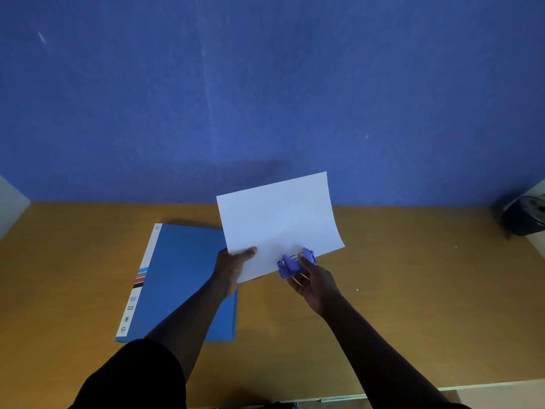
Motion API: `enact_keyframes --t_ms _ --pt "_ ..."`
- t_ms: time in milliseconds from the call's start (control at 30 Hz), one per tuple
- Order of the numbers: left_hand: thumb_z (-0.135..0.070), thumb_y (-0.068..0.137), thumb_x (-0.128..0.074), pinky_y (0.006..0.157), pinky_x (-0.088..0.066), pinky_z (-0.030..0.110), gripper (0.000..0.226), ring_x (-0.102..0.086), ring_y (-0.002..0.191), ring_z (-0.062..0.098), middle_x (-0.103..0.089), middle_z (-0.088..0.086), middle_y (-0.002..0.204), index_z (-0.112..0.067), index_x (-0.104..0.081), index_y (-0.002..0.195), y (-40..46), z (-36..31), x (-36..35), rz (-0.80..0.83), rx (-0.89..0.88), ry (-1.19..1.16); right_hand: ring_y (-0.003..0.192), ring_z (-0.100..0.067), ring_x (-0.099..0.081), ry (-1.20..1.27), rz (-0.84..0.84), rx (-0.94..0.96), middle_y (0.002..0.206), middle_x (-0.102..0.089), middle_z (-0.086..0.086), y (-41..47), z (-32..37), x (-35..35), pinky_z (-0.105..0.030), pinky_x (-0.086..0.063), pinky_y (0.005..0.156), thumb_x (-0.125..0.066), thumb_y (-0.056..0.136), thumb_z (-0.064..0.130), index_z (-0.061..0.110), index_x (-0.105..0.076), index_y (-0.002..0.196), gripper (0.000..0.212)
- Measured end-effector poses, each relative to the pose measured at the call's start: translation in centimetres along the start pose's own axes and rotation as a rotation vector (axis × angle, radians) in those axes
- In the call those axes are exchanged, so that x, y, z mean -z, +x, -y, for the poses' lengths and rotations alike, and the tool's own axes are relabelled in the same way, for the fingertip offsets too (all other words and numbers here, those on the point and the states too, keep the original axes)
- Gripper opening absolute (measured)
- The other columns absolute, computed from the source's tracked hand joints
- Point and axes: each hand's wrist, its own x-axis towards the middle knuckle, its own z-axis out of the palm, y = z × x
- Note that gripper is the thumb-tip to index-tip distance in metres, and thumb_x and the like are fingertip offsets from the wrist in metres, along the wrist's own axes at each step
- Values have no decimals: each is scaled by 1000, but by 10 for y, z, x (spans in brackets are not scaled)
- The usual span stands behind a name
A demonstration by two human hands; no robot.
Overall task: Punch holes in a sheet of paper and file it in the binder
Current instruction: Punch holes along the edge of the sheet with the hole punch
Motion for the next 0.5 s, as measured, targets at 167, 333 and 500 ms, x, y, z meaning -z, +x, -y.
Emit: enact_keyframes --t_ms 167,333,500 --pt "-7 75 -79 77 -51 72 34 -64 100 43 -68 22 112 -6 -68 107 0 0 -1 -34 1 7 112 -34 -65 -2 14 -8 121 -64 -20 0 0 0 -41 -57 84 -70 87 18 8 -54 122 40" --pt "-7 76 -79 79 -49 73 32 -65 100 43 -68 21 111 -7 -68 105 -3 -2 -3 -36 -3 21 109 -33 -67 -1 21 -25 118 -67 -20 0 -2 0 -40 -58 82 -71 86 16 7 -55 119 37" --pt "-7 76 -78 81 -51 70 26 -65 99 41 -69 19 109 -12 -69 100 -6 -6 -5 -41 -2 8 106 -32 -69 9 17 -27 116 -68 -19 1 -1 -1 -40 -58 82 -71 86 15 7 -55 118 37"
